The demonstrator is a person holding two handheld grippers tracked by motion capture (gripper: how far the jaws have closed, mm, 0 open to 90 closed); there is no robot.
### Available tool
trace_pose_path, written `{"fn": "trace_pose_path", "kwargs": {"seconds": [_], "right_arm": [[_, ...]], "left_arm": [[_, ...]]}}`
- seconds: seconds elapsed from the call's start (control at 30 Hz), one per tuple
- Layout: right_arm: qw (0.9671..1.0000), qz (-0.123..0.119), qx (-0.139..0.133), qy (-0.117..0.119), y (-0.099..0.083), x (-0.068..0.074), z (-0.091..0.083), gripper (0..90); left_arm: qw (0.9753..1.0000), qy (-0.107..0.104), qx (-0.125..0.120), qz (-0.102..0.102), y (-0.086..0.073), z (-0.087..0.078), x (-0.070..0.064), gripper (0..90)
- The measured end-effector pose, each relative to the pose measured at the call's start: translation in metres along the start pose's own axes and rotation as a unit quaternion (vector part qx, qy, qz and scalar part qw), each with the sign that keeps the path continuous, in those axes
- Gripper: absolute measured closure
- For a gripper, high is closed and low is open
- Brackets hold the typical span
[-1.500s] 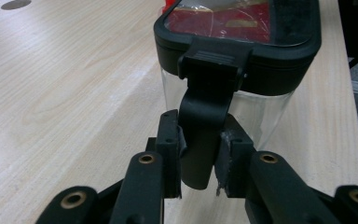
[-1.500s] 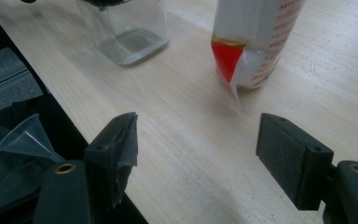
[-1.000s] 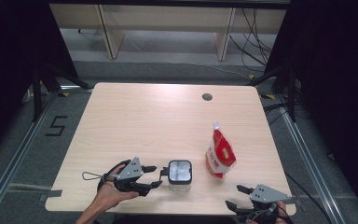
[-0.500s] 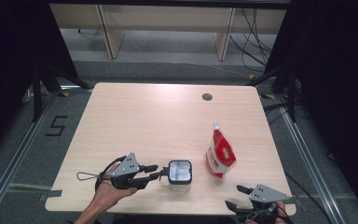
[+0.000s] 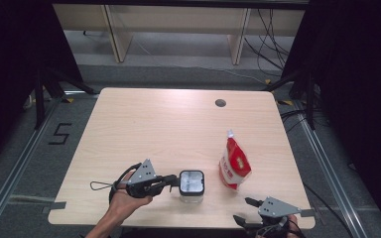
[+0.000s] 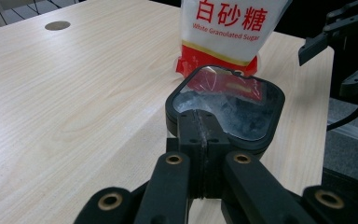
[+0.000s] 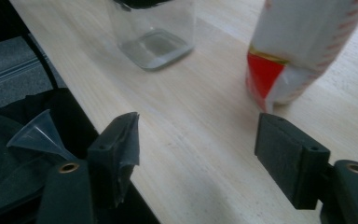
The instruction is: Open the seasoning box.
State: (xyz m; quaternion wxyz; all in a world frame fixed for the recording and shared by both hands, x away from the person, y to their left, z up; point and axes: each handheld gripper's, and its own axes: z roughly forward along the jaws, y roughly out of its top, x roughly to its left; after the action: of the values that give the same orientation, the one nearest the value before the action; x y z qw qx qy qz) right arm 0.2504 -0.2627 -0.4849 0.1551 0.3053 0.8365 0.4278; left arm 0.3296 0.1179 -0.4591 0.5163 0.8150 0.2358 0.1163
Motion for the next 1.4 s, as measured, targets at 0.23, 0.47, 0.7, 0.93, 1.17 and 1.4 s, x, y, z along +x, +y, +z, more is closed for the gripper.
{"fn": "trace_pose_path", "kwargs": {"seconds": [0.23,0.47,0.7,0.93,1.17,1.4], "right_arm": [[1.0000,-0.001,-0.002,0.002,0.004,0.005,0.003,38.1],[0.9997,-0.020,-0.012,0.002,0.010,0.006,0.008,44.4],[0.9987,-0.035,-0.033,0.013,0.024,0.012,0.020,57.8],[0.9976,-0.053,-0.043,0.012,0.038,0.018,0.033,63.7],[0.9969,-0.064,-0.043,0.014,0.043,0.022,0.041,65.2],[0.9962,-0.070,-0.048,0.020,0.047,0.025,0.047,67.6]], "left_arm": [[0.9999,-0.001,-0.001,0.010,0.004,0.001,-0.002,89.2],[0.9999,-0.004,0.001,0.016,0.003,0.004,-0.002,89.2],[1.0000,0.003,0.000,0.008,0.003,0.005,-0.003,89.2],[0.9999,0.011,-0.002,0.009,0.003,0.004,-0.003,89.1],[0.9999,0.008,-0.003,0.015,0.002,0.004,-0.002,89.2],[0.9998,0.014,-0.008,0.012,0.000,0.004,-0.003,89.2]]}}
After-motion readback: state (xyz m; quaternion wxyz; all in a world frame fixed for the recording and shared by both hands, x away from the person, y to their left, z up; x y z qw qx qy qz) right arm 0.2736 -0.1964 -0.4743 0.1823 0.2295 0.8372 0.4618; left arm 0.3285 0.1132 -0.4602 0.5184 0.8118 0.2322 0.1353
